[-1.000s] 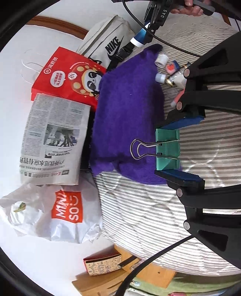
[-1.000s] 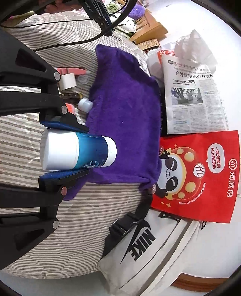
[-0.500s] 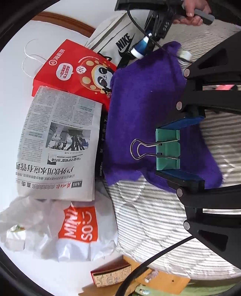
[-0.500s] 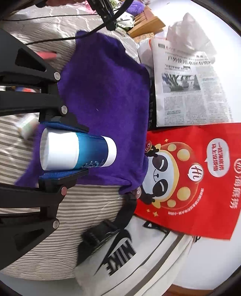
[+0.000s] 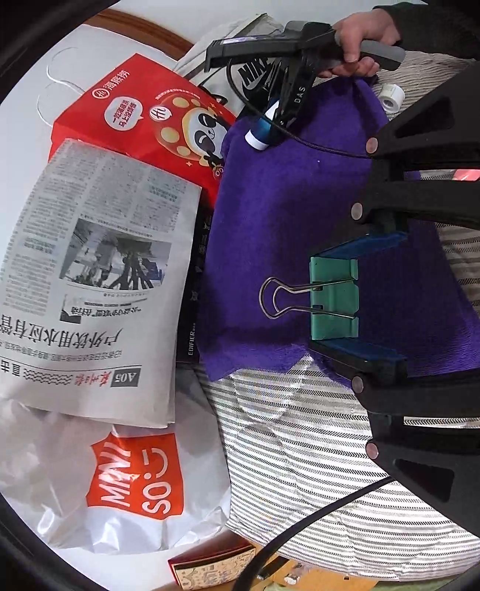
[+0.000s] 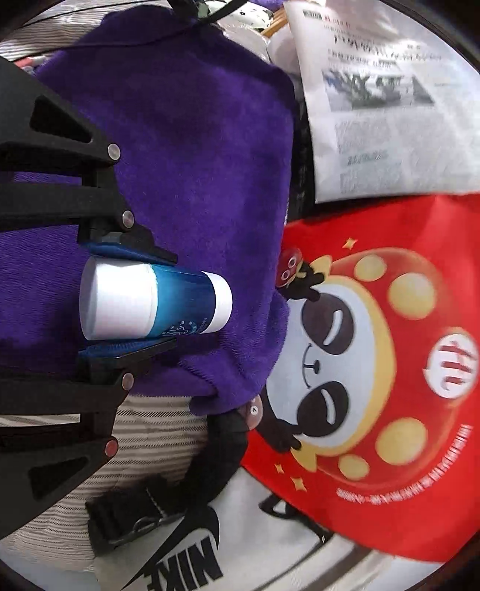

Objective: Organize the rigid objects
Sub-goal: 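Carry the clip in the left gripper and bottle in the right gripper over the purple towel, then set the clip on the towel with the left gripper while the right gripper releases the bottle there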

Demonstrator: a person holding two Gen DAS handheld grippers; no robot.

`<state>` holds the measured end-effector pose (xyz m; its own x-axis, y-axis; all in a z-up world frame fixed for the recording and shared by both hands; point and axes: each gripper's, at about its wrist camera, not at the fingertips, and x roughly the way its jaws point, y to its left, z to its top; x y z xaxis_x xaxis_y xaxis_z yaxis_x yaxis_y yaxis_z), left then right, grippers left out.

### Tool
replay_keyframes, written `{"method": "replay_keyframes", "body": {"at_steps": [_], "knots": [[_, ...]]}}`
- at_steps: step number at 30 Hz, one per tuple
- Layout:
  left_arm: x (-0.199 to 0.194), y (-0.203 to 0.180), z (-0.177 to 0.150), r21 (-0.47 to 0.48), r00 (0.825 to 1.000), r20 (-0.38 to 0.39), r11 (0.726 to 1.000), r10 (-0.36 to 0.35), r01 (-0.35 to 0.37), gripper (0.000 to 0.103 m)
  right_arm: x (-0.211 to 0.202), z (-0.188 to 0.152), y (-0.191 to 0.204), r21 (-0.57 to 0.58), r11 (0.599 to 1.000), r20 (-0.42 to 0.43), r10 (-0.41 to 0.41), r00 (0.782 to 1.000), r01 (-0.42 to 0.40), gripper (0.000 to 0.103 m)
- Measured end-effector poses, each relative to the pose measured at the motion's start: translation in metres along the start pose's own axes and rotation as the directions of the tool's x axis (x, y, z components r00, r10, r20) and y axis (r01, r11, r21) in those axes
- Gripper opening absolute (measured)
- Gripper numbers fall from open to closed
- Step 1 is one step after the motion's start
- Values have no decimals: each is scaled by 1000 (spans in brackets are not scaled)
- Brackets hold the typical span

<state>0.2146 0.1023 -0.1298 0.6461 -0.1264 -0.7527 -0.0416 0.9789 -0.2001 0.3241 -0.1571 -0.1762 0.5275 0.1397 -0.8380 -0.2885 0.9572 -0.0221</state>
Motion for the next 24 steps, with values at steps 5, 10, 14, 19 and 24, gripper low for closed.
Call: {"method": "replay_keyframes", "body": {"at_steps": [5, 10, 14, 19, 24], "knots": [[6, 2, 0, 1, 1000, -7, 1000, -7, 7, 39, 13, 5, -5, 25, 1000, -55, 12, 998, -11, 36], [10, 2, -2, 0, 1000, -13, 1000, -14, 14, 39, 13, 5, -7, 24, 999, -59, 25, 998, -24, 36], [10, 2, -1, -1, 1000, -13, 1000, -22, 22, 39, 14, 7, -9, 17, 999, -74, 38, 997, -37, 39], [15, 3, 1, -7, 999, -19, 999, -42, 42, 39, 7, 7, -5, 15, 999, -81, 51, 995, -50, 58], [23, 3, 5, -1, 999, -13, 999, -40, 40, 39, -26, -4, 5, -27, 1000, -36, -13, 999, 12, 62]]}}
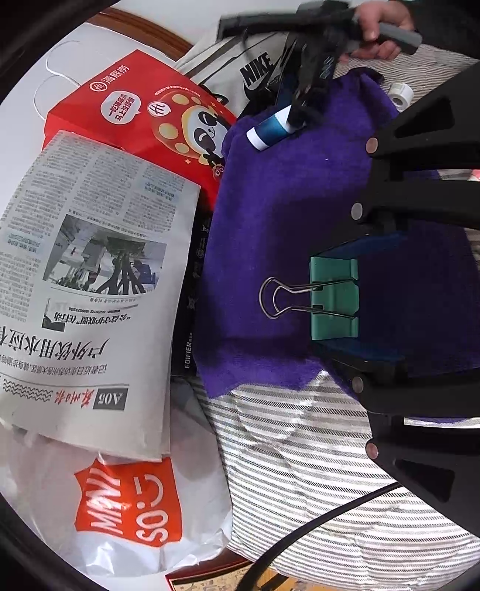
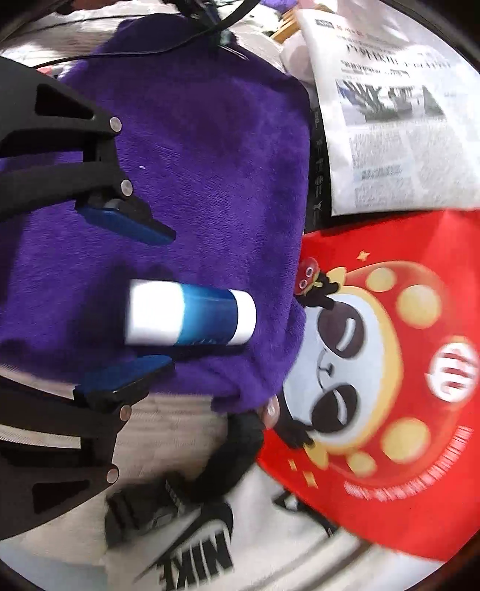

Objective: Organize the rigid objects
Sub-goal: 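Set the clip on the towel with the left gripper while the right gripper releases the bottle there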

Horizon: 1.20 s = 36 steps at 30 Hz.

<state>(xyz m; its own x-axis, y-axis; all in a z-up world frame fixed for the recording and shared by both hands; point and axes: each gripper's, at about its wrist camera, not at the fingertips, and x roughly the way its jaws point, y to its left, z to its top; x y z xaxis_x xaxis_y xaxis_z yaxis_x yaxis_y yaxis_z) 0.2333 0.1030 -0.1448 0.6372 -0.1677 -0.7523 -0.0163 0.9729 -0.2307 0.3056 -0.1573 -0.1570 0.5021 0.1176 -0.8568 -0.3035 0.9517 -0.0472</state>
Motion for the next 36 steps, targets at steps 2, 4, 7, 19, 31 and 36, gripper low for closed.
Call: {"method": "replay_keyframes", "body": {"at_steps": [2, 4, 7, 19, 31, 36], "knots": [[5, -2, 3, 5, 1000, 1, 1000, 3, -3, 39, -18, -9, 0, -2, 1000, 16, -4, 1000, 4, 64], [11, -6, 8, 13, 1000, 8, 1000, 4, -4, 39, -38, -21, 0, 3, 1000, 30, 14, 999, -15, 70], [22, -10, 15, 20, 1000, 13, 1000, 12, -12, 39, -63, -40, 5, -10, 1000, 48, 8, 999, -7, 71], [66, -36, 29, 124, 984, -97, 983, 151, -139, 39, -103, -115, 2, 5, 999, 12, -39, 999, 39, 74], [69, -53, 24, 166, 969, -141, 970, 202, -178, 49, -108, -137, -11, 47, 999, -19, -24, 1000, 25, 74], [59, -56, 13, 188, 969, -149, 968, 196, -167, 61, -112, -145, -16, 57, 998, -26, -22, 999, 23, 74]]}}
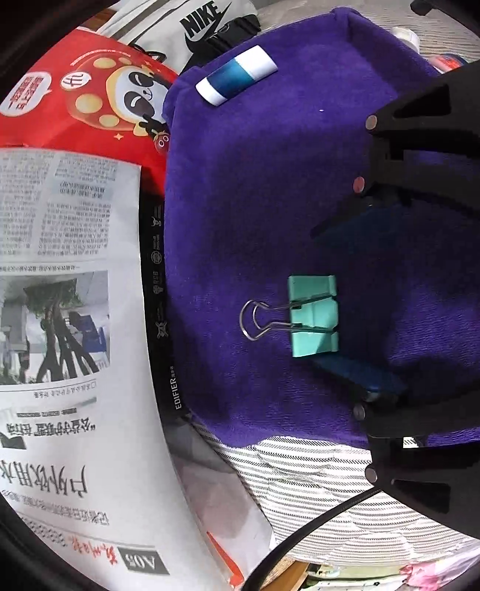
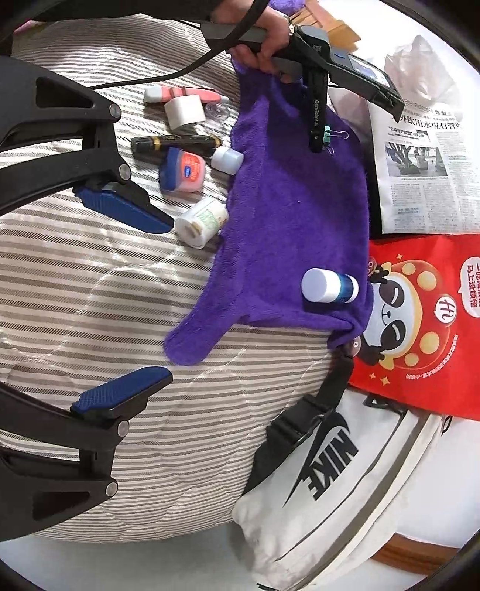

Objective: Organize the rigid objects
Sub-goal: 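Set the clip on the towel with the left gripper while the right gripper releases the bottle there, then reach down and grasp the black rectangular case with the left gripper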

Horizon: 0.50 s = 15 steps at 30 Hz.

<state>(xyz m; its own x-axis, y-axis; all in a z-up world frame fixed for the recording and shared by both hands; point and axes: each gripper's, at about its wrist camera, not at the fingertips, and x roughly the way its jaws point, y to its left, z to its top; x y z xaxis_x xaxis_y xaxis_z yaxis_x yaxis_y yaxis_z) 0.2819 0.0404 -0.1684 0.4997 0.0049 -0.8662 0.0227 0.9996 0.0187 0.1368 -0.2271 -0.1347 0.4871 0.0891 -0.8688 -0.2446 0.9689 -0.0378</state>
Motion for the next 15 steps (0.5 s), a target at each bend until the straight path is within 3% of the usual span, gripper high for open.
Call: {"method": "replay_keyframes", "body": {"at_steps": [8, 15], "knots": [[-36, 3, -29, -66, 994, 55, 993, -98, 101, 63, -11, -10, 0, -7, 1000, 8, -1, 1000, 1, 74], [-79, 7, -72, -90, 991, 74, 989, -111, 117, 63, -20, -18, 1, 13, 1000, 21, 12, 1000, -12, 74]]}}
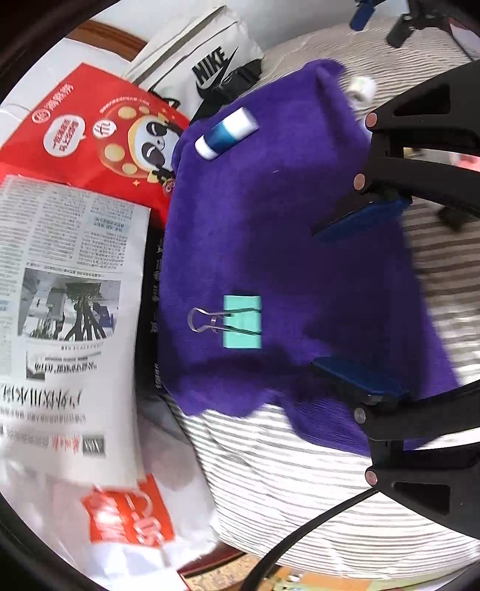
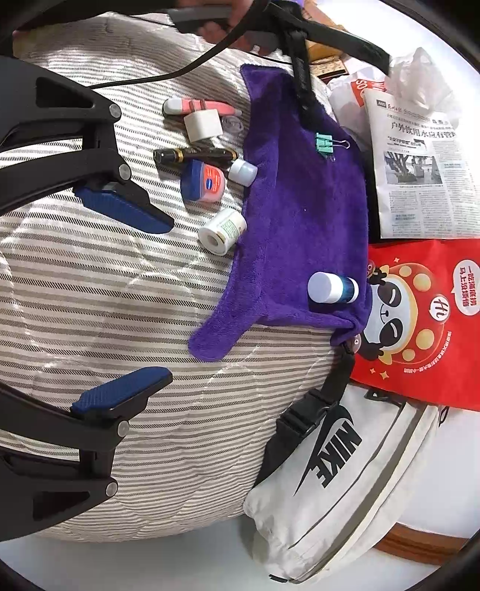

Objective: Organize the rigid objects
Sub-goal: 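Reach down and grasp the black rectangular case with the left gripper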

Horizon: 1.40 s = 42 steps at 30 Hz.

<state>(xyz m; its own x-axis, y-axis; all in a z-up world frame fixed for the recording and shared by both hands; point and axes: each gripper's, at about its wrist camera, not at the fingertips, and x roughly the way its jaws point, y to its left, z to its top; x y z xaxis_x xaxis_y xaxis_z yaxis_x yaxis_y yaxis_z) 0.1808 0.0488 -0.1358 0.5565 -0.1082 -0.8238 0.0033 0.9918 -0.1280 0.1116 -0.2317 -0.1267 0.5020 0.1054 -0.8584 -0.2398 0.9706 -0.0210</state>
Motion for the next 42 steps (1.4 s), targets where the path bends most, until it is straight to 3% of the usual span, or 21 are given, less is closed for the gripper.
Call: {"method": "replay_keyframes", "body": {"at_steps": [5, 11, 23, 32, 34, 37, 42], "knots": [[-27, 12, -21, -4, 999, 35, 1000, -3, 3, 64, -6, -7, 2, 14, 1000, 1, 7, 1000, -7, 74], [-52, 5, -40, -28, 997, 44, 997, -65, 67, 64, -15, -15, 5, 20, 1000, 8, 16, 1000, -16, 74], [-24, -22, -81, -29, 997, -61, 999, -42, 41, 64, -32, -37, 1, 26, 999, 15, 28, 999, -29, 74], [-13, -42, -83, -17, 998, -68, 1000, -5, 4, 65, -29, -44, -6, 48, 998, 2, 49, 999, -49, 74], [-12, -45, -81, -25, 998, -68, 1000, -10, 8, 67, -28, -45, -7, 53, 997, 2, 55, 999, -55, 74], [-9, -49, -79, -11, 998, -69, 1000, 11, -12, 78, -24, -46, -7, 61, 996, -7, 63, 998, -63, 74], [-13, -39, -85, 7, 997, -63, 999, 33, -33, 79, -19, -49, -4, 56, 996, -22, 71, 997, -69, 74]]}}
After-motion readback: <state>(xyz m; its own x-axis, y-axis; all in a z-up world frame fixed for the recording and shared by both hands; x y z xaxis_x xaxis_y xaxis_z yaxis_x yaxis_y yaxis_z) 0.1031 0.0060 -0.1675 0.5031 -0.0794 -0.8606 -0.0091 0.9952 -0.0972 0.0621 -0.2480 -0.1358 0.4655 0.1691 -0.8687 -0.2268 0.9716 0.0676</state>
